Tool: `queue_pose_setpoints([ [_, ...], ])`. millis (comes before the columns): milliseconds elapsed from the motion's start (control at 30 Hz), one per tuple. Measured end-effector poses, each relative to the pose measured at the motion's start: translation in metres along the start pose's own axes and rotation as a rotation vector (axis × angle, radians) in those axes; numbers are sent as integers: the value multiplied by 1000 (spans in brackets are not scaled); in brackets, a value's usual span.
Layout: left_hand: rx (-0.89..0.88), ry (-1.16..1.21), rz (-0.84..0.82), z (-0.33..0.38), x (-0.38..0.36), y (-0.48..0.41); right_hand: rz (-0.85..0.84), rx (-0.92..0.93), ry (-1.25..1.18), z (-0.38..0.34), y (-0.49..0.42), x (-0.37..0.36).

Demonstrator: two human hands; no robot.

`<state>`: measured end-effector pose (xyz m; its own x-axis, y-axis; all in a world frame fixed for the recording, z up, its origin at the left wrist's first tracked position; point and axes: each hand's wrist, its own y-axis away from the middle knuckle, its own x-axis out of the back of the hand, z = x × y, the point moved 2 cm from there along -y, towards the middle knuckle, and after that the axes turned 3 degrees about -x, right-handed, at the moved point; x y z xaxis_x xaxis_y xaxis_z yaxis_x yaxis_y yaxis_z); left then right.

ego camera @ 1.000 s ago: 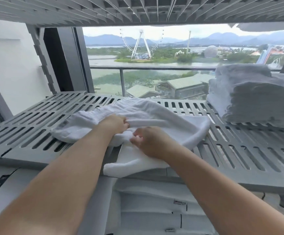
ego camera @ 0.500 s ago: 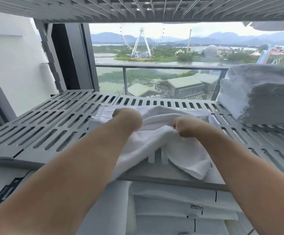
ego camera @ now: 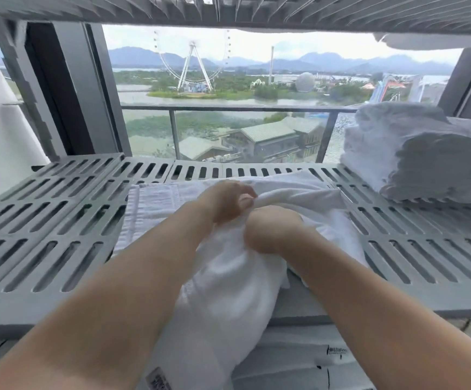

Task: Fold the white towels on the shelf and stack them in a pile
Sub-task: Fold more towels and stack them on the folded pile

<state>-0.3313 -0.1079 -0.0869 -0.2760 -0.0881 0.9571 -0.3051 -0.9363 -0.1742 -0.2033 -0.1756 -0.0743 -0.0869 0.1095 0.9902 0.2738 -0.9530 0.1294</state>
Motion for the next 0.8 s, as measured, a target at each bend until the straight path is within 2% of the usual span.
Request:
queue_pose_setpoints([
  [100, 74, -9, -148, -17, -8, -10, 56, 11, 33, 0, -1, -1],
  [300, 274, -107, -170, -34, -10, -13, 7, -77, 135, 17, -23, 9],
  [433, 403, -249, -151, -14, -11, -13, 109, -148, 118, 36, -41, 11],
  [500, 450, -359, -195, 1, -15, -16, 138, -215, 93, 43, -53, 12],
  [600, 599, -454, -269, 13, -11, -23, 171, -204, 44, 52, -74, 17],
  [700, 705, -549, -338, 17, -7, -29, 314, -161, 29, 65, -94, 20],
  [800, 773, -714, -482, 25, -10, -32, 644, -13, 138, 75, -108, 22],
])
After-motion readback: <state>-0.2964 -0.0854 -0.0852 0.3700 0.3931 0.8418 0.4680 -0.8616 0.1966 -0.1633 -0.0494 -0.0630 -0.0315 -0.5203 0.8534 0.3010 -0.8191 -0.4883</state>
